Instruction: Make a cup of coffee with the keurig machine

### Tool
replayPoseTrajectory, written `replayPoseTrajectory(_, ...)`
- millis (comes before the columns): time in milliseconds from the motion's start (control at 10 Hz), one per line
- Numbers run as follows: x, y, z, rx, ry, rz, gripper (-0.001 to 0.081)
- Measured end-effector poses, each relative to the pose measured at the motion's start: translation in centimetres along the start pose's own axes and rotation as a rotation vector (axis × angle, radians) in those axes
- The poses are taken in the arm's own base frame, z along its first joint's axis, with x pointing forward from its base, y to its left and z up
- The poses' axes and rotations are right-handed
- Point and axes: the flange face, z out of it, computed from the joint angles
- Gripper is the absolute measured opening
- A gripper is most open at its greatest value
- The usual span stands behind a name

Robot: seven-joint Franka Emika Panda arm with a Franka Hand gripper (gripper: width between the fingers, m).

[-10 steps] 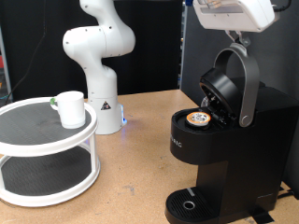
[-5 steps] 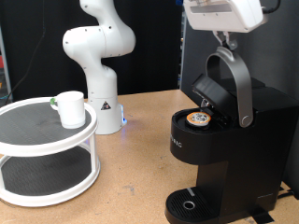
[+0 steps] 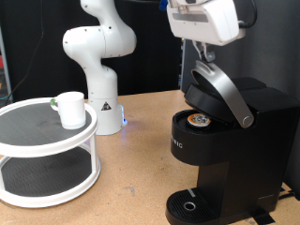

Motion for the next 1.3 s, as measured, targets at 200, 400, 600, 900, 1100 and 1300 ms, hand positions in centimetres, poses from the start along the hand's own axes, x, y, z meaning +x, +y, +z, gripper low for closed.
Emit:
replayPoseTrajectory(200, -0.8, 0.8, 0.4, -0.013, -0.018, 0.002, 0.0007)
replayPoseTrajectory(400, -1.5, 1.4, 0.7, -0.021, -0.023, 0.0, 0.0007)
replayPoseTrajectory(600, -2.9, 2.4, 1.8, -0.032, -0.048, -0.015, 0.0007)
replayPoseTrajectory(900, -5.2, 3.9, 4.2, -0.032, -0.063, -0.054, 0.0007)
replayPoseTrajectory(1100, -6.1, 4.4, 5.5, -0.033, -0.069, -0.06, 0.0007)
replayPoseTrajectory(1300, -6.8, 4.5, 6.7, -0.034, -0.075, -0.052, 0.0007)
